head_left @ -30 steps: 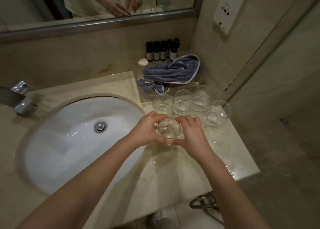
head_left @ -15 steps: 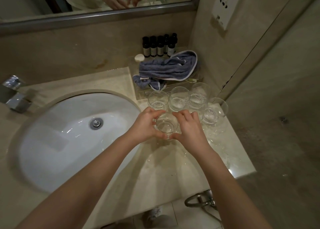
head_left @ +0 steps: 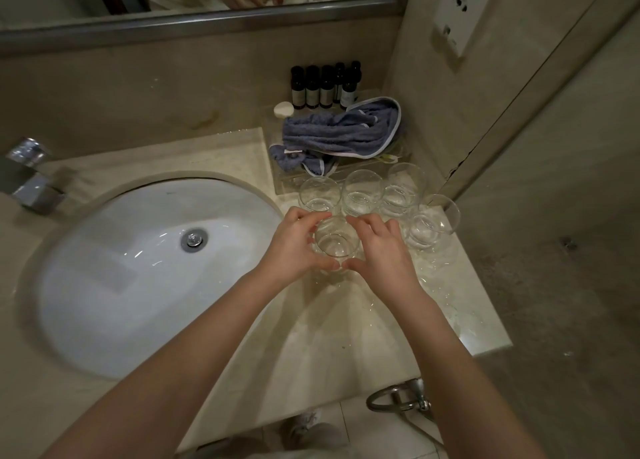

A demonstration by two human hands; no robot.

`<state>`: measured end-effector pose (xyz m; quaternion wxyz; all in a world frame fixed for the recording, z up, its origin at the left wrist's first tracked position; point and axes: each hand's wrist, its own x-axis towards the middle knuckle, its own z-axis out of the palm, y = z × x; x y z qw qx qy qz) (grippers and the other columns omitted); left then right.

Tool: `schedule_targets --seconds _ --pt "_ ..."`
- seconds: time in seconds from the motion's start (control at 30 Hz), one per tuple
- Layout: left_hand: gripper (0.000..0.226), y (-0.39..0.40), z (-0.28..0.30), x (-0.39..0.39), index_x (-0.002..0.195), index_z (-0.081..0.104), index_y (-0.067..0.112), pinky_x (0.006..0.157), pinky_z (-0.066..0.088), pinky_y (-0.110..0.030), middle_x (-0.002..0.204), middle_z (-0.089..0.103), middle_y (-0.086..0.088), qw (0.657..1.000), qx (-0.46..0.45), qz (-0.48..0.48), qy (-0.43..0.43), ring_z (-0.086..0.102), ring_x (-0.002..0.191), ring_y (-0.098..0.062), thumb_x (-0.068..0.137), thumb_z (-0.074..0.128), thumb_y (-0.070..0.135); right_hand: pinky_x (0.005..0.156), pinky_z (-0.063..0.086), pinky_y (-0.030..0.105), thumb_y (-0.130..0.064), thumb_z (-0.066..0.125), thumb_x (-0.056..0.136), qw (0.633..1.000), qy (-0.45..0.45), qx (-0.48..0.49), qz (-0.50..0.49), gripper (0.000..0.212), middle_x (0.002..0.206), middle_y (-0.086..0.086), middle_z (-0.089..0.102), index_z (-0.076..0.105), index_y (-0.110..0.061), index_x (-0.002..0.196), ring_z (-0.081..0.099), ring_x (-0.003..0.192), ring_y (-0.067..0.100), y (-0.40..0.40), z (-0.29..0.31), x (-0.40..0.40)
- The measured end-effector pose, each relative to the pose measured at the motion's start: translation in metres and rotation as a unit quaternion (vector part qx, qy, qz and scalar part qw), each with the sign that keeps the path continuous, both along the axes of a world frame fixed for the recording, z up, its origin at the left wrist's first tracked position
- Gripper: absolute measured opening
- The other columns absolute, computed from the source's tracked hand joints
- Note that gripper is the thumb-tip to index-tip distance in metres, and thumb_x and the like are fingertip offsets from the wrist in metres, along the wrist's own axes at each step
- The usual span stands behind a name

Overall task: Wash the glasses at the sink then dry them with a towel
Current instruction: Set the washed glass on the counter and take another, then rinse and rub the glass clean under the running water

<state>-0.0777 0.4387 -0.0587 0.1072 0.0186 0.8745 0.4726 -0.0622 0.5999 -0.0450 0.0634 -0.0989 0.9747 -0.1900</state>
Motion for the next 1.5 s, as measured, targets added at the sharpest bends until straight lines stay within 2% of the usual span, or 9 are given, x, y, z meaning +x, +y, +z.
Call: schedule_targets --seconds 0.23,0.33,0.43,0.63,0.87,1.03,1.2,1.33,1.5 --pt "0.090 -0.001 -0.001 0.001 0.135 0.054 0.018 0.097 0.049 -0.034 0.111 0.045 0.002 0.999 -0.031 -0.015 0.010 0.053 0.105 -0.016 0.054 0.094 0.019 0.097 0.040 0.034 -0.026 0.076 0.080 1.000 0.001 0.011 0.001 0.078 0.139 0.000 0.044 0.037 -0.019 0.147 0.038 0.117 0.026 -0.001 0.001 0.000" --pt "0.087 -0.006 -0.001 0.003 0.134 0.052 0.014 0.096 0.046 -0.028 0.120 0.052 -0.004 0.997 -0.063 -0.026 0.021 0.055 0.110 -0.018 0.058 0.092 0.021 0.098 0.036 0.031 -0.024 0.076 0.080 1.000 0.000 0.021 0.003 0.079 0.139 0.002 0.044 0.035 -0.016 0.147 0.038 0.117 0.027 -0.003 0.002 0.003" --pt "0.079 -0.019 0.001 0.006 0.134 0.053 0.013 0.092 0.040 -0.022 0.124 0.056 -0.006 0.992 -0.110 -0.051 0.025 0.055 0.115 -0.019 0.065 0.089 0.024 0.095 0.039 0.036 -0.020 0.080 0.076 0.999 0.023 0.024 0.004 0.079 0.137 0.006 0.047 0.040 -0.011 0.144 0.043 0.114 0.031 -0.010 0.007 0.012" --pt "0.072 -0.080 0.007 0.016 0.132 0.056 0.014 0.091 0.045 -0.030 0.123 0.056 -0.006 0.977 -0.196 -0.076 -0.022 0.054 0.114 -0.022 0.069 0.087 0.028 0.096 0.039 0.036 -0.024 0.074 0.082 0.996 0.028 0.050 0.069 0.066 0.135 0.003 0.048 0.044 -0.014 0.140 0.041 0.117 0.029 -0.056 0.023 0.020" --pt "0.065 -0.209 0.028 0.054 0.128 0.057 0.018 0.093 0.047 -0.033 0.123 0.057 -0.002 0.966 -0.251 -0.020 -0.063 0.054 0.115 -0.020 0.070 0.085 0.025 0.095 0.042 0.036 -0.028 0.072 0.084 0.974 -0.036 0.101 0.201 0.068 0.141 0.001 0.043 0.038 -0.019 0.143 0.040 0.122 0.026 -0.179 0.035 0.019" --pt "0.066 -0.334 0.048 0.101 0.129 0.057 0.017 0.091 0.045 -0.031 0.124 0.056 -0.004 0.952 -0.283 0.065 -0.092 0.054 0.114 -0.021 0.070 0.085 0.024 0.084 0.042 0.033 -0.026 0.071 0.086 0.946 -0.036 0.129 0.295 0.065 0.138 -0.001 0.044 0.038 -0.021 0.142 0.040 0.122 0.023 -0.293 0.041 0.028" --pt "0.067 -0.438 0.067 0.152 0.126 0.060 0.013 0.091 0.047 -0.033 0.122 0.057 -0.005 0.938 -0.286 0.151 -0.125 0.057 0.111 -0.025 0.066 0.088 0.020 0.088 0.045 0.037 -0.023 0.072 0.085 0.916 -0.032 0.144 0.372 0.067 0.138 0.002 0.046 0.038 -0.020 0.143 0.041 0.121 0.024 -0.407 0.043 0.040" --pt "0.050 -0.495 0.076 0.176 0.116 0.065 0.008 0.082 0.045 -0.029 0.116 0.063 -0.008 0.933 -0.272 0.203 -0.122 0.060 0.106 -0.025 0.070 0.083 0.013 0.082 0.043 0.034 -0.024 0.073 0.084 0.900 -0.024 0.147 0.410 0.069 0.135 0.002 0.048 0.037 -0.020 0.143 0.043 0.120 0.024 -0.480 0.043 0.048" --pt "0.062 -0.537 0.077 0.173 0.126 0.059 0.015 0.087 0.049 -0.032 0.130 0.057 -0.006 0.924 -0.292 0.226 -0.100 0.058 0.111 -0.025 0.069 0.082 0.016 0.074 0.041 0.033 -0.024 0.075 0.082 0.891 -0.026 0.165 0.423 0.072 0.130 0.005 0.052 0.036 -0.018 0.143 0.047 0.117 0.026 -0.535 0.040 0.044"
